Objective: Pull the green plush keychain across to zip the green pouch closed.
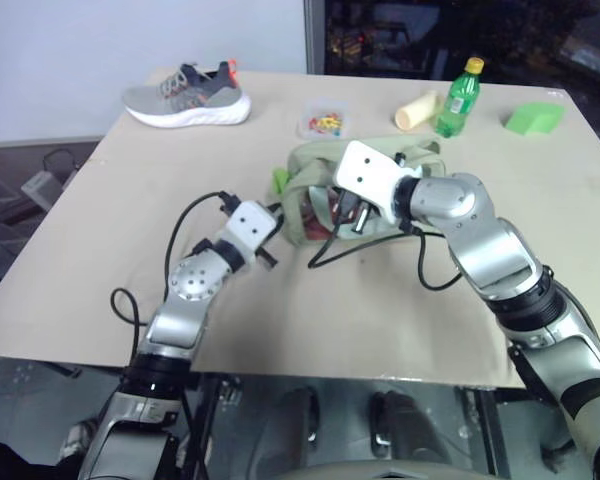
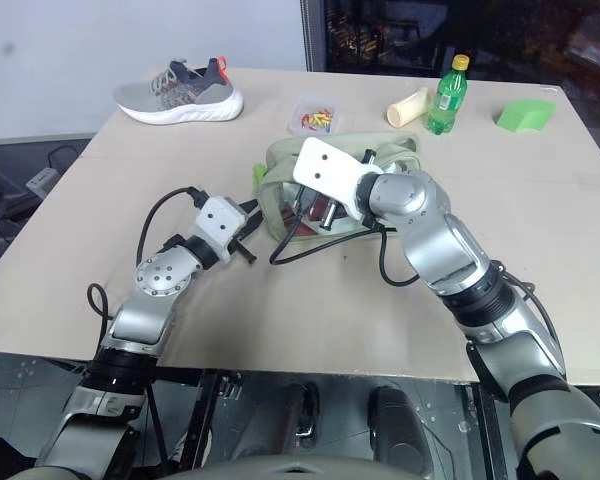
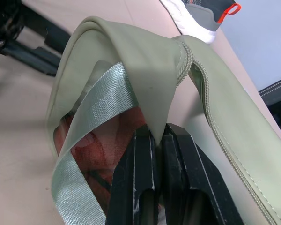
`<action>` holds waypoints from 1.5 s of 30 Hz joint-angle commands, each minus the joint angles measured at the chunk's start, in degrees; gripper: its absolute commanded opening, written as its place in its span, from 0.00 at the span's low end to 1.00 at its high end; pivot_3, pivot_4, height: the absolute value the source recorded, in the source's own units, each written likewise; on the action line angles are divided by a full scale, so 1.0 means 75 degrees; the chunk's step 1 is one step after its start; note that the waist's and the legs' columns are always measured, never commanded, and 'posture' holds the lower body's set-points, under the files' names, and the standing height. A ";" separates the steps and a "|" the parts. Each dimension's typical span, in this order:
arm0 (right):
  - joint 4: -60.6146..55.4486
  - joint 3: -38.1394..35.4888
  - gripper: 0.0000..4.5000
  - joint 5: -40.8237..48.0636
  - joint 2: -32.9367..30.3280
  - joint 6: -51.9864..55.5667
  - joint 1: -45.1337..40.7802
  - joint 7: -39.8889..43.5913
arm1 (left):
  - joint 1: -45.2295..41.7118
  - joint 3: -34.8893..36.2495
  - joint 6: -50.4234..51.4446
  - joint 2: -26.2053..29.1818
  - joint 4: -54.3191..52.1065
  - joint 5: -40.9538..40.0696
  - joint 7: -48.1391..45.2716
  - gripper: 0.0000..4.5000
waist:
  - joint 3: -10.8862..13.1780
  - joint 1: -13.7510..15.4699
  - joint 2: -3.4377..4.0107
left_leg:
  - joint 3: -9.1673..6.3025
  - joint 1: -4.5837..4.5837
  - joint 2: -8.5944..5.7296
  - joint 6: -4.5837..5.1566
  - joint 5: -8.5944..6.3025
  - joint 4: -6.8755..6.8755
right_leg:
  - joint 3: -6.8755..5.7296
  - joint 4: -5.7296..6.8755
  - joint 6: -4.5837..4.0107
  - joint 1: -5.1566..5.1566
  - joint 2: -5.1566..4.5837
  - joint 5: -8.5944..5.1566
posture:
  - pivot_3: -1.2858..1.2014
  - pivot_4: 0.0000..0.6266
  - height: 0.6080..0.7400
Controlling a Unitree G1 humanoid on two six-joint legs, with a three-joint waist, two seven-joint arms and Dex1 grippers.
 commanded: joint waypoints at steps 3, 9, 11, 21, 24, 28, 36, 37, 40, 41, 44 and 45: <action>-0.0283 -0.0083 0.00 0.0055 0.0206 -0.0137 -0.0121 -0.0028 | -0.0157 0.0292 -0.0770 0.0421 0.0135 0.0391 0.0137 0.02 | 0.0000 -0.0080 0.0000 | 0.0000 0.0000 0.0000 0.0000 -0.0001 -0.0001 | -0.0001 0.0000 0.0000 -0.0001 -0.0001 0.0000 | 0.52 0.24 1.00; -0.0177 -0.0047 0.00 0.0044 0.0331 -0.0271 -0.0129 -0.0023 | -0.0357 0.0563 -0.1871 0.1376 0.0334 0.0888 0.0109 0.02 | 0.0002 -0.0081 0.0001 | 0.0000 -0.0009 0.0001 -0.0002 -0.0001 -0.0006 | -0.0001 0.0002 0.0000 -0.0019 -0.0001 0.0000 | 0.52 0.24 1.00; -0.0089 -0.0037 0.00 0.0027 0.0395 -0.0346 -0.0140 -0.0049 | -0.0615 0.0612 -0.2472 0.1875 0.0427 0.1205 0.0116 0.02 | 0.0003 -0.0080 0.0001 | 0.0001 -0.0010 0.0000 -0.0006 -0.0003 -0.0008 | -0.0001 0.0000 0.0000 -0.0024 -0.0004 0.0000 | 0.52 0.24 1.00; 0.0251 -0.0024 0.00 -0.0077 0.0740 -0.0616 -0.0254 -0.0172 | -0.3305 -0.0055 -0.5197 0.2671 0.1555 0.1621 -0.0386 0.02 | 0.0005 -0.0078 -0.0001 | 0.0001 -0.0030 -0.0016 0.0001 0.0004 -0.0011 | -0.0011 -0.0002 0.0003 -0.0029 0.0016 0.0001 | 0.52 0.24 1.00; 0.0325 -0.0031 0.00 -0.0122 0.0785 -0.0697 -0.0237 -0.0205 | -0.3680 -0.0231 -0.5411 0.2514 0.1894 0.1144 -0.0832 0.28 | 0.0005 -0.0090 -0.0001 | 0.0008 -0.0034 -0.0013 0.0015 0.0014 -0.0011 | -0.0007 0.0001 0.0004 -0.0037 0.0031 0.0001 | 0.52 0.24 1.00; 0.0346 -0.0022 0.00 -0.0172 0.0894 -0.0701 -0.0207 -0.0301 | -0.3023 0.0405 -0.3065 0.2218 0.1864 -0.0528 -0.1447 0.63 | 0.0006 -0.0137 -0.0002 | 0.0014 -0.0033 -0.0005 0.0020 0.0014 -0.0004 | -0.0002 0.0010 0.0008 -0.0037 0.0043 -0.0001 | 0.52 0.24 1.00; 0.0308 -0.0069 0.00 -0.0167 0.0882 -0.0721 -0.0077 -0.0291 | 0.0817 0.1888 0.0512 0.1915 -0.0827 -0.3027 -0.1628 0.63 | 0.0020 -0.0210 -0.0021 | 0.0028 -0.0017 0.0017 0.0016 0.0013 -0.0012 | 0.0021 0.0019 0.0008 -0.0039 0.0045 -0.0002 | 0.52 0.24 1.00; 0.0321 -0.0067 0.00 -0.0157 0.0871 -0.0735 -0.0077 -0.0276 | 0.0988 0.1905 0.0674 0.1879 -0.1005 -0.3101 -0.1643 0.63 | 0.0019 -0.0185 -0.0022 | 0.0022 -0.0015 0.0015 0.0014 0.0012 -0.0010 | 0.0012 0.0014 0.0007 -0.0039 0.0040 -0.0002 | 0.52 0.24 1.00; 0.0363 -0.0057 0.00 -0.0144 0.0864 -0.0770 -0.0097 -0.0251 | 0.1173 0.1803 0.0929 0.1854 -0.1256 -0.2949 -0.1635 0.63 | 0.0019 -0.0092 -0.0022 | 0.0011 -0.0014 0.0011 -0.0022 -0.0007 -0.0006 | 0.0003 0.0010 -0.0005 -0.0037 -0.0004 -0.0008 | 0.52 0.24 1.00; 0.0363 -0.0057 0.00 -0.0139 0.0863 -0.0780 -0.0096 -0.0240 | 0.1148 0.1780 0.0993 0.1812 -0.1280 -0.2888 -0.1585 0.63 | 0.0019 -0.0082 -0.0021 | 0.0008 -0.0014 0.0010 -0.0024 -0.0007 -0.0006 | 0.0001 0.0010 -0.0009 -0.0037 -0.0004 -0.0010 | 0.52 0.24 1.00; 0.0364 -0.0051 0.00 -0.0134 0.0881 -0.0795 -0.0097 -0.0220 | 0.0830 0.1557 0.0859 0.1697 -0.1046 -0.2329 -0.1333 0.63 | 0.0019 -0.0081 -0.0021 | 0.0007 -0.0014 0.0009 -0.0025 -0.0006 -0.0011 | 0.0001 0.0010 -0.0026 -0.0039 -0.0002 -0.0017 | 0.52 0.24 1.00; 0.0357 -0.0050 0.00 -0.0132 0.0882 -0.0792 -0.0097 -0.0216 | 0.0742 0.1490 0.0804 0.1653 -0.0981 -0.2189 -0.1307 0.63 | 0.0019 -0.0078 -0.0021 | 0.0007 -0.0015 0.0007 -0.0025 -0.0005 -0.0012 | 0.0001 0.0010 -0.0001 -0.0039 0.0000 -0.0001 | 0.52 0.24 1.00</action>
